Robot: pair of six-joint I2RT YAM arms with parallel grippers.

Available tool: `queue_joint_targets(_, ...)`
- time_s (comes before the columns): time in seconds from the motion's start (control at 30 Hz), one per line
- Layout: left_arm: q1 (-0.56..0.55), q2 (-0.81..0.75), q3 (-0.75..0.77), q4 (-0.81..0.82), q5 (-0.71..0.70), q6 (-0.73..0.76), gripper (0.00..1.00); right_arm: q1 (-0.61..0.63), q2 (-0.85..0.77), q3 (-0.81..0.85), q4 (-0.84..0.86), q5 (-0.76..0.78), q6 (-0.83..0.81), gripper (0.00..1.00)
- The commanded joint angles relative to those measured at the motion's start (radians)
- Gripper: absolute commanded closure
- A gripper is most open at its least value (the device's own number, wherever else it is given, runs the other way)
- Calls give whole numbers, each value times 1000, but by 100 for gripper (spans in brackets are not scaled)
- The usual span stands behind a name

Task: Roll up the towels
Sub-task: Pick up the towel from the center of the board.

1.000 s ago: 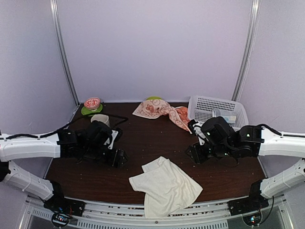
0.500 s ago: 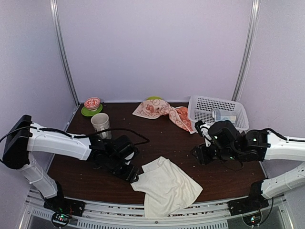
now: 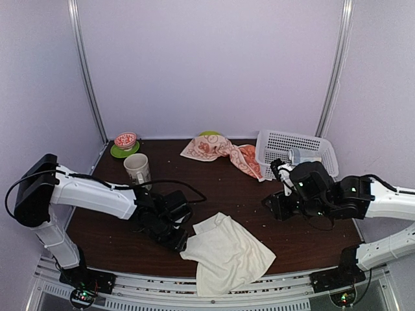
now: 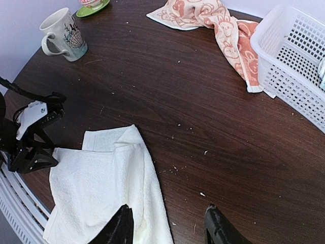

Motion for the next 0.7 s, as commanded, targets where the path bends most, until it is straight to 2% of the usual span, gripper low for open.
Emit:
queue_joint_targets(0.0,-3,71,17,-29,-13,2,56,-4,-17,-21,17,34,-8,52)
queue_joint_targets(0.17,-8,101,33,-28,3,17,90,-4,-28,-24,13,38,-10,52)
queue_joint_targets(0.2,-8,100,32,-30,3,18,100,-3,-30,-22,10,42,-10,52)
queue_joint_targets(0.3,-9,54,42,-68,-48,26,100,-6,-37,-13,6,62,-18,52)
queue_joint_targets(0.43,-8,-96,152,-194,-225,111,100,-16,-52,9,19,108,-18,52)
queue_joint_targets(0.57,-8,-198,442,-338,-389,288,100,-32,-121,15,65,179,-15,52)
queue_joint_targets(0.67,-8,-190,701,-421,-406,429,100,-56,-184,12,97,220,-19,52)
